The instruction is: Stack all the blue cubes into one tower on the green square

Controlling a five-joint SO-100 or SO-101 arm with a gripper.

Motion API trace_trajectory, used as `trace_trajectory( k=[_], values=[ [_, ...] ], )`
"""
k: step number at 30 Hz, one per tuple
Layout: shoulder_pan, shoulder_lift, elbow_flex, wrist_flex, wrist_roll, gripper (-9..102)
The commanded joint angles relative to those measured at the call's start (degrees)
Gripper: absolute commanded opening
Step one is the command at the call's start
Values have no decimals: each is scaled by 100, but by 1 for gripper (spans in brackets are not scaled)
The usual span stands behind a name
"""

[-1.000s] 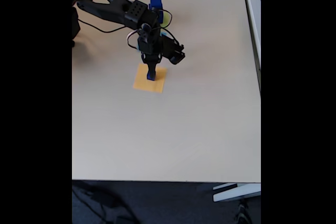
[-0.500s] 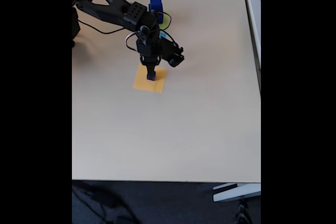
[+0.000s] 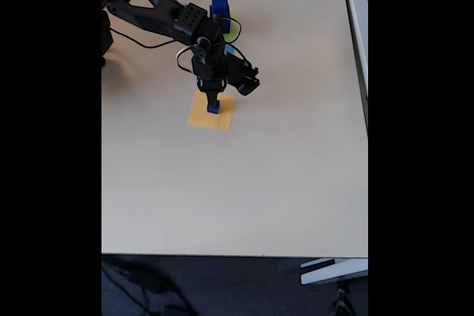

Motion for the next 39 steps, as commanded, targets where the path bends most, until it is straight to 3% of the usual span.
trace_trajectory(
  k=[1,28,39],
  values=[
    [26,264,-246,-70,-9,17],
    [79,-88,-501,-79,-9,15],
    [105,-105,-519,-79,-26,9]
  ],
)
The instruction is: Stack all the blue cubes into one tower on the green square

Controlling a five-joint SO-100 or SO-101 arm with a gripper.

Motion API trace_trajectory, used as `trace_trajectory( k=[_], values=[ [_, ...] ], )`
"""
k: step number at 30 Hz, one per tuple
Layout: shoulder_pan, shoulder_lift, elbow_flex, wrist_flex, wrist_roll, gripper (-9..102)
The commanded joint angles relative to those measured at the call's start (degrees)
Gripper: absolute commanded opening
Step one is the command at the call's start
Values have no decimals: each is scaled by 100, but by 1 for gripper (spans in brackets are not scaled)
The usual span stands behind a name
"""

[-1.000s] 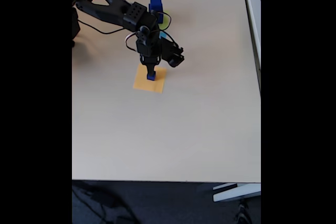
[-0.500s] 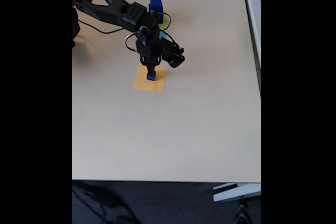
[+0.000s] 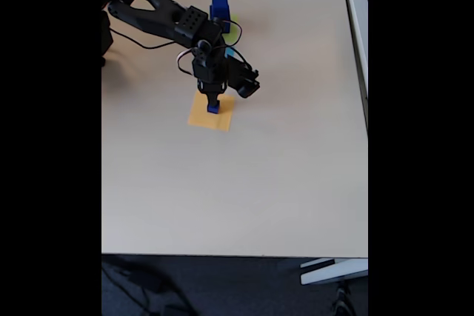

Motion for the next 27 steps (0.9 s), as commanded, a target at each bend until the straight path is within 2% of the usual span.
trace_trajectory(
  k=[1,11,27],
  values=[
    [53,44,-378,-79,-9,8],
    [44,35,-369,-79,18,2],
    [-62,308,-352,62,35,2]
  ],
)
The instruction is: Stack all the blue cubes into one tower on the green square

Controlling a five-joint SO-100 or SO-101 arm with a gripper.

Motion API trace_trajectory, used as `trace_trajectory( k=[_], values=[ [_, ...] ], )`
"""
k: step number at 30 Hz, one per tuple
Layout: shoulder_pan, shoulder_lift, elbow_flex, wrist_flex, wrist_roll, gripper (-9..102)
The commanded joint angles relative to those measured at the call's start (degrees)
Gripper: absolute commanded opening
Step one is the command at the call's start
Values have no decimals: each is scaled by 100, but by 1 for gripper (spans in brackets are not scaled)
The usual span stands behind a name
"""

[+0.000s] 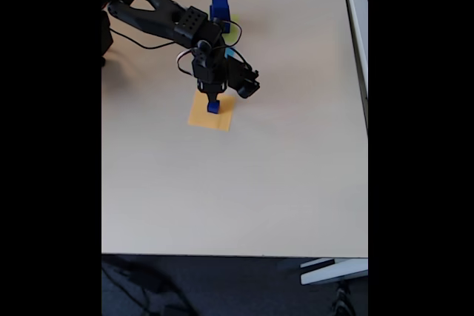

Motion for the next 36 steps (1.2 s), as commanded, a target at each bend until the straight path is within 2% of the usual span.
trace_trajectory(
  k=[1,14,21,36],
  values=[
    [-105,352,-343,105,62,2],
    [-589,976,343,141,571,2],
    [-1020,1292,984,132,1266,1],
    [-1969,1125,1143,-229,2030,1]
  ],
)
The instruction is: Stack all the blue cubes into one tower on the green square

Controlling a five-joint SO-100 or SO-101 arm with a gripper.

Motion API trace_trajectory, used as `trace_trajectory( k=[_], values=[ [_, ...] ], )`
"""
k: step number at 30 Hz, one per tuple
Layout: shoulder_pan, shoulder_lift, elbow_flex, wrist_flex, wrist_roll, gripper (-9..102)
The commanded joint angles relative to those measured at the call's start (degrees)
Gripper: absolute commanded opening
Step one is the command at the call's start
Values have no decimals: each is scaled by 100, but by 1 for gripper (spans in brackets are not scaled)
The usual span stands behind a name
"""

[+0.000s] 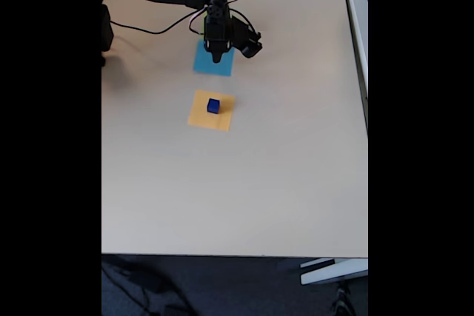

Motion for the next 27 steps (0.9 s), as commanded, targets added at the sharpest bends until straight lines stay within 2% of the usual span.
trace_trajectory(
  k=[1,10,27],
  values=[
    [-123,369,44,-79,193,1],
    [-255,176,202,-378,413,1],
    [-475,-132,272,-431,1072,1]
  ],
)
